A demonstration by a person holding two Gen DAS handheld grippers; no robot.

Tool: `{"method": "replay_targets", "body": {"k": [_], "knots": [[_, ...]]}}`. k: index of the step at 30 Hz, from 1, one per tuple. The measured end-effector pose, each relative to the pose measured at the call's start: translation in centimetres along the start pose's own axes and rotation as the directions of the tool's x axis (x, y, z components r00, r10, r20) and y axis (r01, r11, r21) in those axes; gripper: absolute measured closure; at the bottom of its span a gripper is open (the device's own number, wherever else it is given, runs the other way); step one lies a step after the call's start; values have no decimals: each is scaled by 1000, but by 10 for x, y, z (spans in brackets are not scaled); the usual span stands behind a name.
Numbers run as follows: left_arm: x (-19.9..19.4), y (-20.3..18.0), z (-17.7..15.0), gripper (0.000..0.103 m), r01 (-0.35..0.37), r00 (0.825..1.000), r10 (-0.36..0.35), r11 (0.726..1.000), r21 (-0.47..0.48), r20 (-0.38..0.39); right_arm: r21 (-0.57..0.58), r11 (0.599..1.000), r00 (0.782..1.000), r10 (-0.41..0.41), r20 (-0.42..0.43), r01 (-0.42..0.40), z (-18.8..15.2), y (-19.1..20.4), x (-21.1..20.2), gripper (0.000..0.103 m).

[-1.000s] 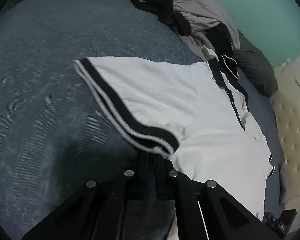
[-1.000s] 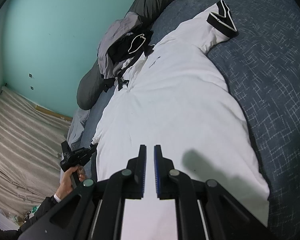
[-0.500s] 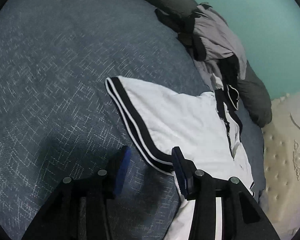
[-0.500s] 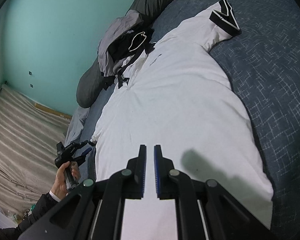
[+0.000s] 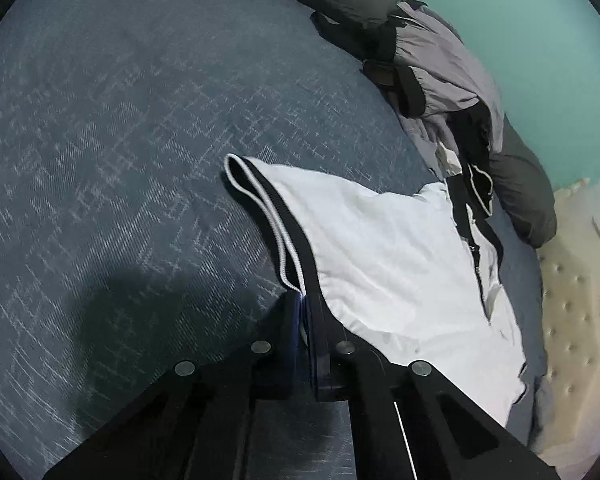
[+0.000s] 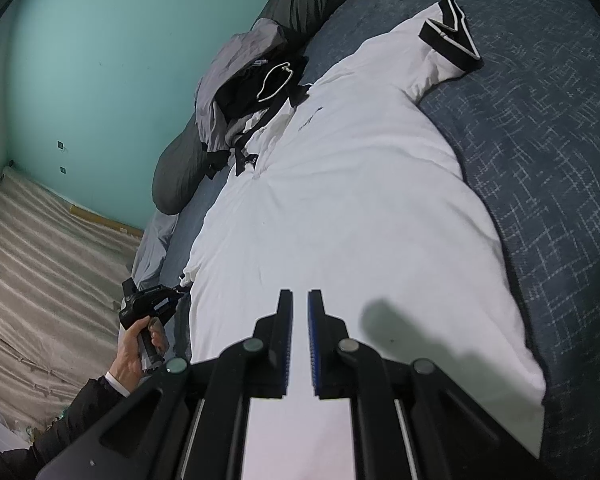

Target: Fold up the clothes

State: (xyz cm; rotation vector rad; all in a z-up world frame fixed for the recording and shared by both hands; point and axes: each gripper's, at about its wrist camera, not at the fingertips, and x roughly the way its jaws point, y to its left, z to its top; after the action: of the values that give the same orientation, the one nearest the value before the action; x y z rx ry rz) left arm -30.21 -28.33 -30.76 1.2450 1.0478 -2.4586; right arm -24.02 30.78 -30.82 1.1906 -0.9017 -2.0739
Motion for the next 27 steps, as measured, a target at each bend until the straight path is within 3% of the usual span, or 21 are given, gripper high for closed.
{"method": "replay_targets", "body": {"k": [11, 13, 18, 22, 24, 27], "knots": [[-4, -4, 1, 98, -55, 998, 55, 997, 60, -5, 1, 1000, 1000, -5, -2, 5, -3, -2, -3, 96], [-9, -6, -3, 93, -71, 997, 72, 995, 75, -4, 5, 1000, 1000, -5, -1, 5, -3, -3, -4, 96], [-26, -7, -14, 63, -95, 995, 96, 990, 108, 3, 10, 1000, 1000, -3, 6, 3, -2, -4, -5, 96], [-48, -10, -23, 54, -105, 995, 103, 986, 127, 18, 13, 1000, 1000, -1, 16, 1, -1, -4, -6, 96], [-58, -12, -28, 40, -107, 994, 105, 985, 138, 23, 18, 1000, 1000, 1, 21, -1, -1, -4, -6, 96], [-70, -18, -38, 33, -115, 993, 111, 981, 154, 35, 23, 1000, 1000, 5, 31, -6, 1, -5, -7, 96]]}}
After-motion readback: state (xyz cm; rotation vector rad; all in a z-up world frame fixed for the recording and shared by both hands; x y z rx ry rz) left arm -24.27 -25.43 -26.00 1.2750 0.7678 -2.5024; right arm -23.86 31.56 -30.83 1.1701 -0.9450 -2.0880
